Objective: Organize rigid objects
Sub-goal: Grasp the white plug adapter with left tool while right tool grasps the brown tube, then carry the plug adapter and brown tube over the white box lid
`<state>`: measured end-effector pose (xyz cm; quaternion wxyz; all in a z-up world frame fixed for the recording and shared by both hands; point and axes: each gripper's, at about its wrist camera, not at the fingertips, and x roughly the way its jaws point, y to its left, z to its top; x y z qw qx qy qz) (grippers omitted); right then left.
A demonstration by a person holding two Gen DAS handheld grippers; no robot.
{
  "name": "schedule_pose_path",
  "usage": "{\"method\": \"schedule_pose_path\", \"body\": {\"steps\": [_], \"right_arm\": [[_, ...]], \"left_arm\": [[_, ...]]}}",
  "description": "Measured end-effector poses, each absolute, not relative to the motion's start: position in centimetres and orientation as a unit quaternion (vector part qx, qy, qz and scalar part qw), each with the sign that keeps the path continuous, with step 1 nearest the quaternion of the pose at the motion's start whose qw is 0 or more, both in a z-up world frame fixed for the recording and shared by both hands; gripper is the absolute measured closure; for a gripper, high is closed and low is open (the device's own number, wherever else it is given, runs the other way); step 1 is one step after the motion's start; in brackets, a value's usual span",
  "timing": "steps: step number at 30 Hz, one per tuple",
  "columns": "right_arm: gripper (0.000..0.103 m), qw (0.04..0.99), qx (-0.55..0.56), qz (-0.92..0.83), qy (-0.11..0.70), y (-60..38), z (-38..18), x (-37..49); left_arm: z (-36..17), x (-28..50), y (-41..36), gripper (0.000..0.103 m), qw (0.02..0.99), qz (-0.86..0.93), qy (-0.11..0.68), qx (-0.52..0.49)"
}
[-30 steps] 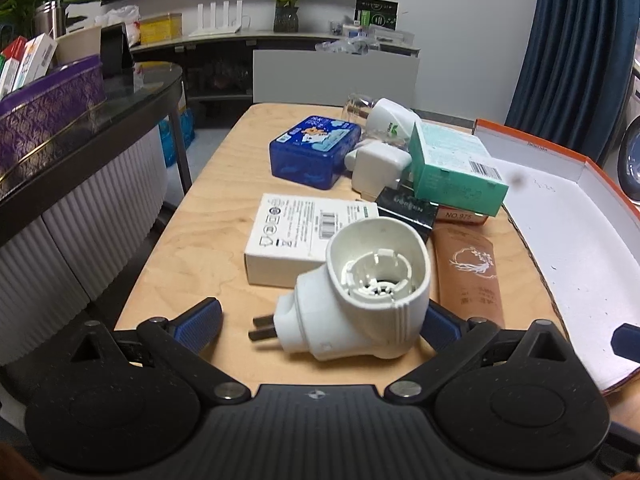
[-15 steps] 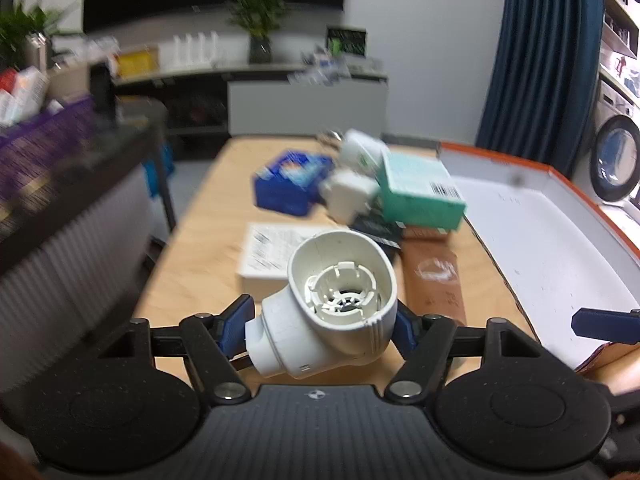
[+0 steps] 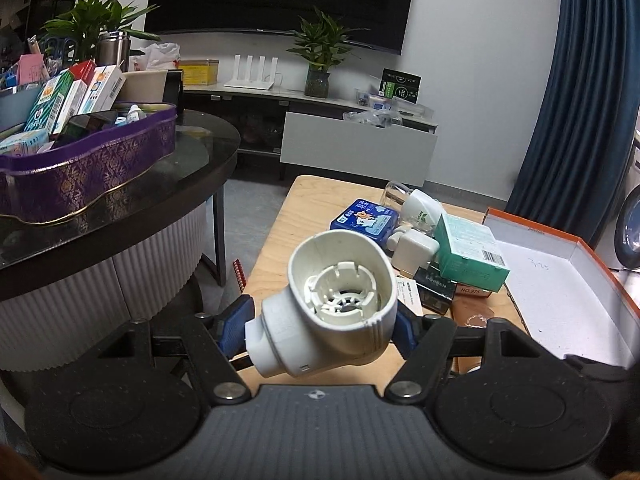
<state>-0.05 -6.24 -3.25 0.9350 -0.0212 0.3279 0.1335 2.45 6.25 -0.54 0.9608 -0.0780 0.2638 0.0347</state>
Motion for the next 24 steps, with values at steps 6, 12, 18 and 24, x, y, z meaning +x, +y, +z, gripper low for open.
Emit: {"method": "schedule_pose_path", "body": {"steps": [6, 12, 18, 24], "right_arm": [[0.057, 0.942, -0.012, 0.099, 0.321, -7.5, -3.1, 0.3], [0.057, 0.938, 0.011, 0.112, 0.329, -10.2, -2.7, -0.3], [0.058, 0.949, 0.011, 0.124, 0.291, -12.4, -1.0, -2.2], [0.058, 0.961, 0.016, 0.127, 0.247, -14.8, 1.7, -3.6]], "left_arm": [[-0.5, 2.4, 6.3, 0.032, 0.96, 0.028, 0.264, -0.085], [-0.6, 2.2, 6.0, 0.032, 0.961, 0.023, 0.262, -0.082], [-0.6, 2.2, 5.2, 0.032, 0.962, 0.009, 0.262, -0.075], [0.0, 2.2, 3.6, 0.032, 0.962, -0.015, 0.261, -0.072]]}}
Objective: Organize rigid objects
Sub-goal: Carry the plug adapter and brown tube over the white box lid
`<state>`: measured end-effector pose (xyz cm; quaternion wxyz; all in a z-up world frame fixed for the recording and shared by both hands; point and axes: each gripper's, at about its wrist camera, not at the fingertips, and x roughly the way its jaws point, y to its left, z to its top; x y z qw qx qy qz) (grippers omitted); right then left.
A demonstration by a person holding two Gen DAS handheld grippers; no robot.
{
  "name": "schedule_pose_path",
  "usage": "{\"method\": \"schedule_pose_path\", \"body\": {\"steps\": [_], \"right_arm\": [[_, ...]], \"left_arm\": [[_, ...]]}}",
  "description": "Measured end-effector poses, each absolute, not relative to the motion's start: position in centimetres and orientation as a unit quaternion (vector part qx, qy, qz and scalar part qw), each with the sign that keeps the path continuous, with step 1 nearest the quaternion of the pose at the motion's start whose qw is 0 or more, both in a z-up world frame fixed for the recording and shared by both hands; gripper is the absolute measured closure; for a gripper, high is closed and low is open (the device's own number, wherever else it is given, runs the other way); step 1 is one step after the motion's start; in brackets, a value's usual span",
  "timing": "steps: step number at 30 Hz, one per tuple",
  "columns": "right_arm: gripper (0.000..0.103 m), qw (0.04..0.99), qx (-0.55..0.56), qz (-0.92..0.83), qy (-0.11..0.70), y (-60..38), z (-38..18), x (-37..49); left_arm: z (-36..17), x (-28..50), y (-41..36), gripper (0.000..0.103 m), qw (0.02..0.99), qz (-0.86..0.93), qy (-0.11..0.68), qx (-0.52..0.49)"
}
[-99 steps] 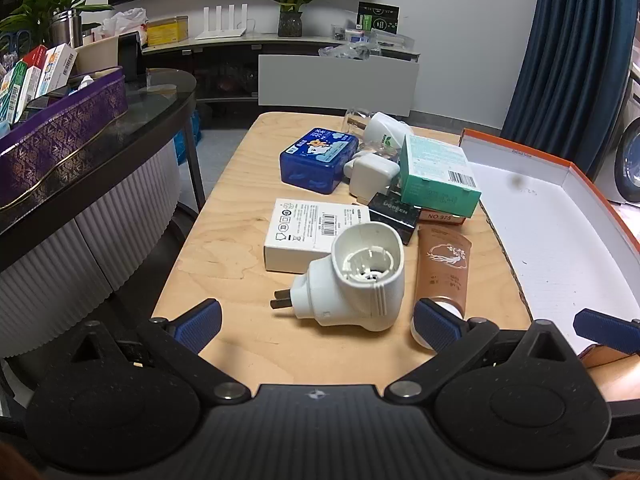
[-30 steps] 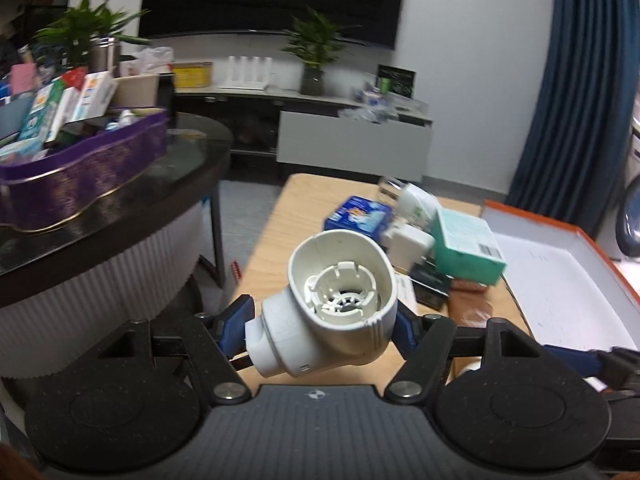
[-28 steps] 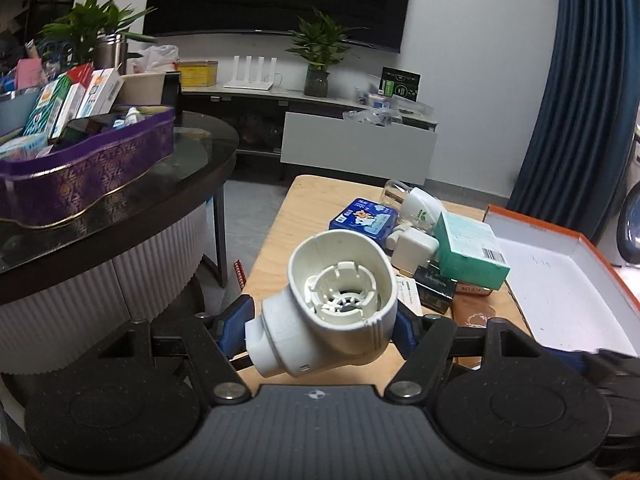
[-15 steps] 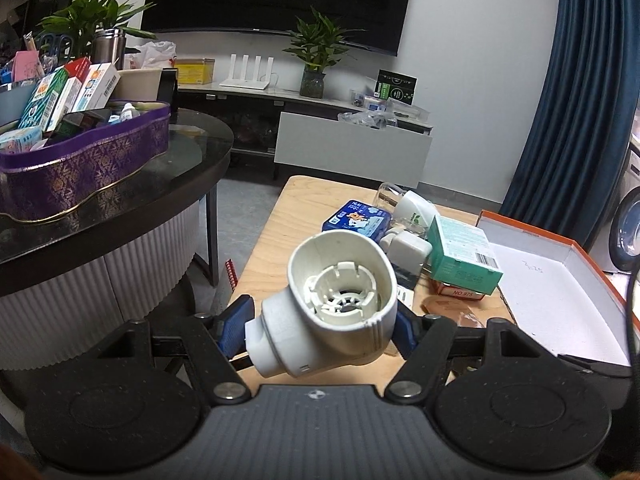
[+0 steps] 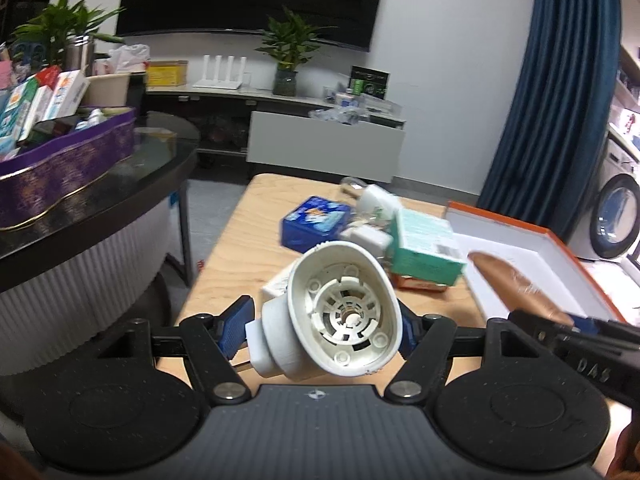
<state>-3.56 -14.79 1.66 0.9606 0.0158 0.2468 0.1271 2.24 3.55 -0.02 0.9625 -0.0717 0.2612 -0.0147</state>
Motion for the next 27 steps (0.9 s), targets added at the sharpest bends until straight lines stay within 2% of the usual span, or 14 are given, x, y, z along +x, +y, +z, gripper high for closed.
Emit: {"method": "schedule_pose_path", "body": {"steps": [7, 17, 27], "right_arm": [[0.058, 0.973, 0.034, 0.09, 0.21, -19.4, 4.9, -3.5], [0.058, 0.979, 0.047, 0.003, 0.197, -27.6, 7.7, -1.1], [0.058, 0.978, 0.07, -0.015, 0.194, -31.2, 9.8, 0.6]], "left_arm": [[2.4, 3.2, -1.0, 0.032, 0.966, -0.055, 0.25, -0.041], [6.4, 7.5, -10.0, 0.032, 0.96, -0.147, 0.237, -0.025], [7.0, 10.1, -14.5, 0.032, 0.955, -0.178, 0.237, -0.006]]}}
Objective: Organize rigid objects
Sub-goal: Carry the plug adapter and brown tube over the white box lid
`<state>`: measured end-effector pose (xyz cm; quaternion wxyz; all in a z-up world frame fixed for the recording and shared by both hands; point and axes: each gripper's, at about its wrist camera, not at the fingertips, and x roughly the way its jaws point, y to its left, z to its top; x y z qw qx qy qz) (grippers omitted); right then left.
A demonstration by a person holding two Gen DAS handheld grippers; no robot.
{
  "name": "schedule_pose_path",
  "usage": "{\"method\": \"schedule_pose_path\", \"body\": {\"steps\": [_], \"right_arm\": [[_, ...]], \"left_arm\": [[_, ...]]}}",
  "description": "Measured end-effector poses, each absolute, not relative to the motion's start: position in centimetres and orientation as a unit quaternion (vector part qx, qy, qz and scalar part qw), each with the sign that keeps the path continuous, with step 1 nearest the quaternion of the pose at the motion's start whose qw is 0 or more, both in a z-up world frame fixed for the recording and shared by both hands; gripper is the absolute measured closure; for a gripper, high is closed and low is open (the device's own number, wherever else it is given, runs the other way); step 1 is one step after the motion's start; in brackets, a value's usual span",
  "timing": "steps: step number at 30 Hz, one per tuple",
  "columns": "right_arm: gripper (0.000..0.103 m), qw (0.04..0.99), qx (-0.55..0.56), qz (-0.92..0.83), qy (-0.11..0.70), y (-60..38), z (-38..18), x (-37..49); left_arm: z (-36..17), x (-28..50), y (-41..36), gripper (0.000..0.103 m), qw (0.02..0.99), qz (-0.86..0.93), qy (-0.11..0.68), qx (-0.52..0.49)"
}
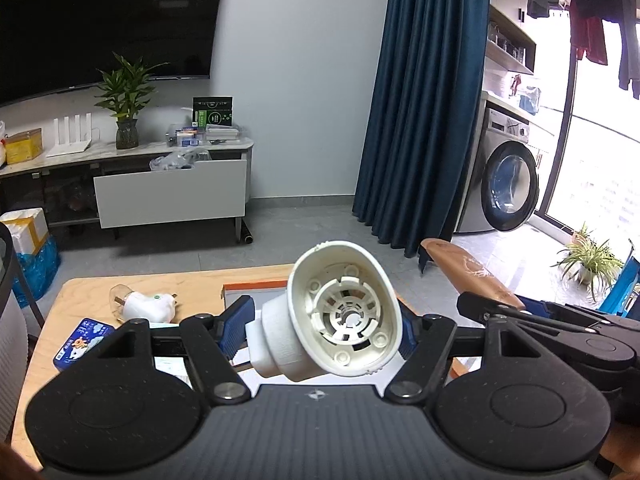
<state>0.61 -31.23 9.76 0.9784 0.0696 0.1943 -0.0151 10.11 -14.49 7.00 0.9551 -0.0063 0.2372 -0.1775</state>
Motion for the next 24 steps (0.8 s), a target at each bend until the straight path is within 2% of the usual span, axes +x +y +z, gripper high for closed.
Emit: {"method": "schedule_pose_path", "body": {"steps": [24], "right_arm": [[0.058, 0.975, 0.073, 0.01, 0.21, -31.5, 10.5, 3.8]], "left_arm": [[7.5, 11.9, -14.8, 0.032, 0.95, -0.151, 0.275, -0.01]]}}
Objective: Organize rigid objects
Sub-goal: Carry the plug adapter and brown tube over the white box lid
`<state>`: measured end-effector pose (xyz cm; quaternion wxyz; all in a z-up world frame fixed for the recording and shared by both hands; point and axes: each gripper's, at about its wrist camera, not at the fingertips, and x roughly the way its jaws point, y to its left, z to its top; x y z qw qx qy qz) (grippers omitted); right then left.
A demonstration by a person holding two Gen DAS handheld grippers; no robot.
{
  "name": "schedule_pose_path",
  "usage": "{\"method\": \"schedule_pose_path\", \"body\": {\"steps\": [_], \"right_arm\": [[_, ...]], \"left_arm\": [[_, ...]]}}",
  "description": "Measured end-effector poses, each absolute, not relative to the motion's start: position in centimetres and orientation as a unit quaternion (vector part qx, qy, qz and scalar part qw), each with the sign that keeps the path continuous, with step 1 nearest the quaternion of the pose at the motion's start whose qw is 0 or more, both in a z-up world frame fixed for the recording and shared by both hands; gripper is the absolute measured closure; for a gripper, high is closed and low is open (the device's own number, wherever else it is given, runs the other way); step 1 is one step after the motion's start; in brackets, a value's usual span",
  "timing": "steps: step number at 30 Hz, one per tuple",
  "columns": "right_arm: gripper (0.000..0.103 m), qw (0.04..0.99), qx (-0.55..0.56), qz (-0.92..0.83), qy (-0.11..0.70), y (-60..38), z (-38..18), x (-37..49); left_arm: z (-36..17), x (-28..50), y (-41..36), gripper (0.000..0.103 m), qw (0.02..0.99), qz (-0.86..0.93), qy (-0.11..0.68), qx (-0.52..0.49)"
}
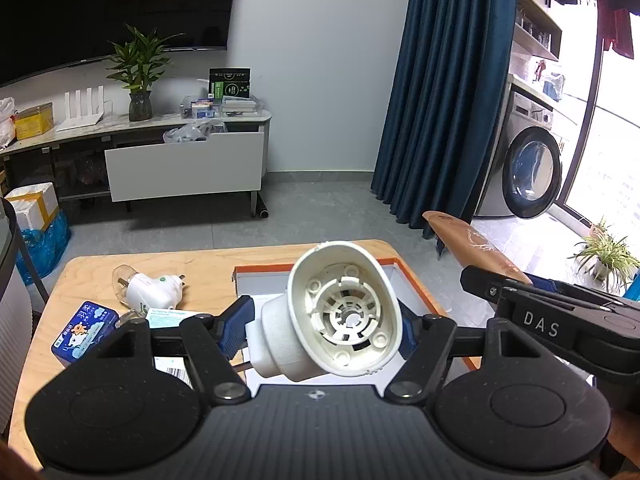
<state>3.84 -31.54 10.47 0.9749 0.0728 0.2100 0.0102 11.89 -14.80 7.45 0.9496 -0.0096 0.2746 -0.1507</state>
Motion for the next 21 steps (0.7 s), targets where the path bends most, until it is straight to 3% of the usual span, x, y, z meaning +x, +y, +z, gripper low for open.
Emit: {"method": "schedule_pose_path", "body": {"steps": [21], "right_arm": [[0.058, 0.972, 0.059, 0.026, 0.226, -30.0, 10.0, 6.5]], "left_arm": [[7.1, 13.4, -14.0, 0.032, 0.95, -0.144, 0.277, -0.017]]}}
